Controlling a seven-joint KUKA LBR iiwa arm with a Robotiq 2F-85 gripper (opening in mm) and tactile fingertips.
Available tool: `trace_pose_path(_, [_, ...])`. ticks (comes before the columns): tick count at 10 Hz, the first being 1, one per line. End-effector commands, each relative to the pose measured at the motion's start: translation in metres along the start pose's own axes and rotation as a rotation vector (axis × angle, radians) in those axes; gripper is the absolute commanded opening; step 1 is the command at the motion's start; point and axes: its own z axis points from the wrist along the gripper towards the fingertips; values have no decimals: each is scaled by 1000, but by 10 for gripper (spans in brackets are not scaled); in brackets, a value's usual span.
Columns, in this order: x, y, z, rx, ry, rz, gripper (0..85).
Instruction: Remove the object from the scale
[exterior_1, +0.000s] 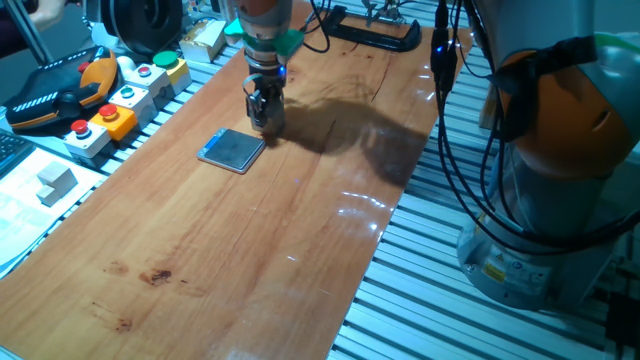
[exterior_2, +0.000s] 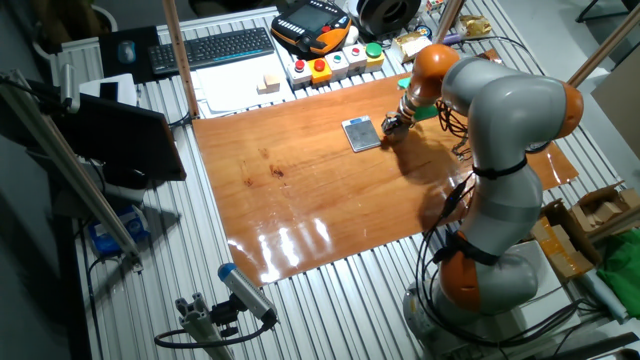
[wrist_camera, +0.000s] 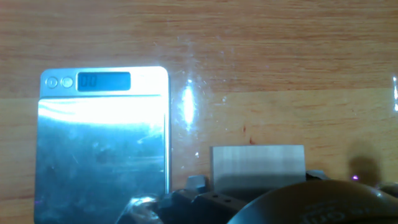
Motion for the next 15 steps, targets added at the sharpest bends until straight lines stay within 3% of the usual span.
trace_pose_path(1, [-1,1,-2,0,-1,-1,850])
trace_pose_path(5, [-13,16,-33,19,6,6,850])
trace_pose_path(7, [-20,34,-57,22,27,18,850])
trace_pose_path(9, [-23,54,-79,27,34,44,793])
trace_pose_path(10, [-22,65,-93,8,41,72,703])
trace_pose_path(12, [-19,89,-112,18,53,77,480])
trace_pose_path(15, [-12,113,-128,-1,73,69,177])
